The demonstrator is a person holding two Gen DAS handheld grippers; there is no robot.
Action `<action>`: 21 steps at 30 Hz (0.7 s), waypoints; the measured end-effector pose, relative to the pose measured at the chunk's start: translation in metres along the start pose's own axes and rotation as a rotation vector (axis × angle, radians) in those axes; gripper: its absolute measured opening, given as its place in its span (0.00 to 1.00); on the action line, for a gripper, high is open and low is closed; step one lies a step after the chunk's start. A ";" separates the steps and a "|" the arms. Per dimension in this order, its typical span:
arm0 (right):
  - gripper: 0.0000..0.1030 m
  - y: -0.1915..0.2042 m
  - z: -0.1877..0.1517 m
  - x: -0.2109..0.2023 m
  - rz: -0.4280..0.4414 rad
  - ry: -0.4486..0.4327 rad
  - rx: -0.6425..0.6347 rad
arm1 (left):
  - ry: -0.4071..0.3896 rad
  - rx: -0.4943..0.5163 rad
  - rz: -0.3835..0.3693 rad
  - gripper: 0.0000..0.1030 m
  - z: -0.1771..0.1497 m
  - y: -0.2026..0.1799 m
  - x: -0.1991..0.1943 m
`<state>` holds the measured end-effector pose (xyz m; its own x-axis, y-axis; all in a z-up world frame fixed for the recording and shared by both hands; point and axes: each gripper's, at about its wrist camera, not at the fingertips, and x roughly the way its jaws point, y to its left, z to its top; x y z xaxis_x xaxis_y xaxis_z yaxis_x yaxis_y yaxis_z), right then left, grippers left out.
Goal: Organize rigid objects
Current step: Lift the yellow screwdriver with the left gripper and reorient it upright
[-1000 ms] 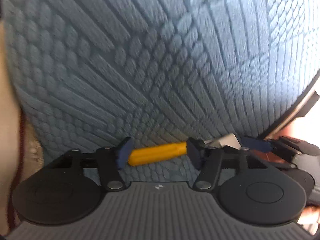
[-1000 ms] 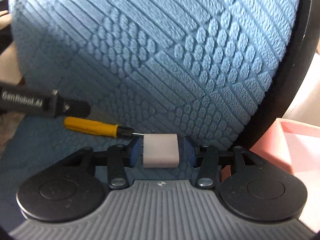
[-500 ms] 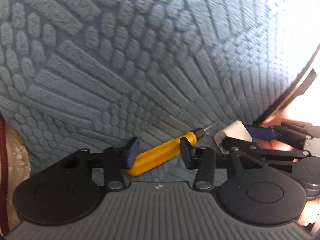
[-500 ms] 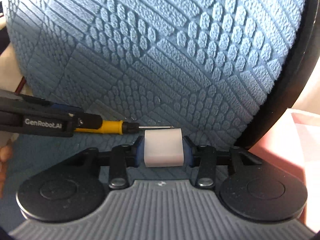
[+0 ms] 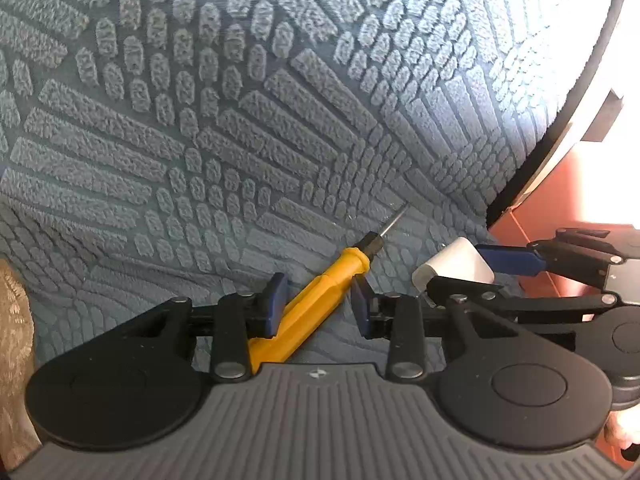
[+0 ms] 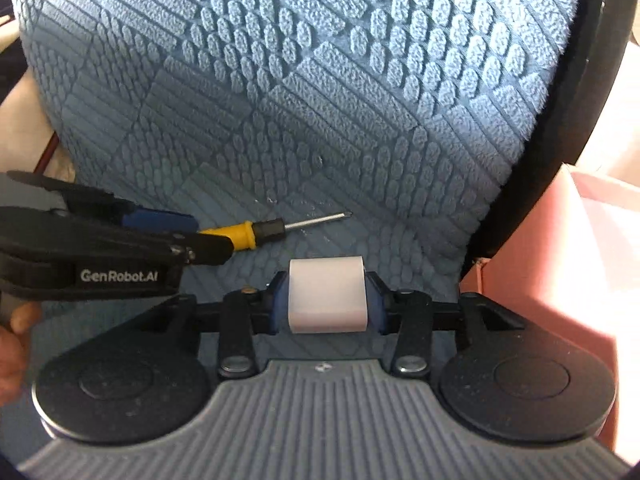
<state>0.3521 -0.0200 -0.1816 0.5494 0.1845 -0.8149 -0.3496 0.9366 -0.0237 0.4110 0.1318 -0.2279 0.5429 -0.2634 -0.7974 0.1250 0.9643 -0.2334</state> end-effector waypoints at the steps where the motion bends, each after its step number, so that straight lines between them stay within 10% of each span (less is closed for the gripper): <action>1: 0.43 0.000 -0.002 -0.001 -0.005 -0.002 0.000 | 0.000 0.002 0.007 0.37 -0.001 -0.002 0.000; 21: 0.43 0.008 -0.035 -0.056 0.022 0.004 0.002 | -0.002 -0.119 0.042 0.22 -0.050 -0.041 -0.026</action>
<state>0.2926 -0.0335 -0.1564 0.5382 0.2040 -0.8177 -0.3599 0.9330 -0.0041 0.3507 0.0979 -0.2252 0.5476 -0.2226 -0.8066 0.0030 0.9645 -0.2641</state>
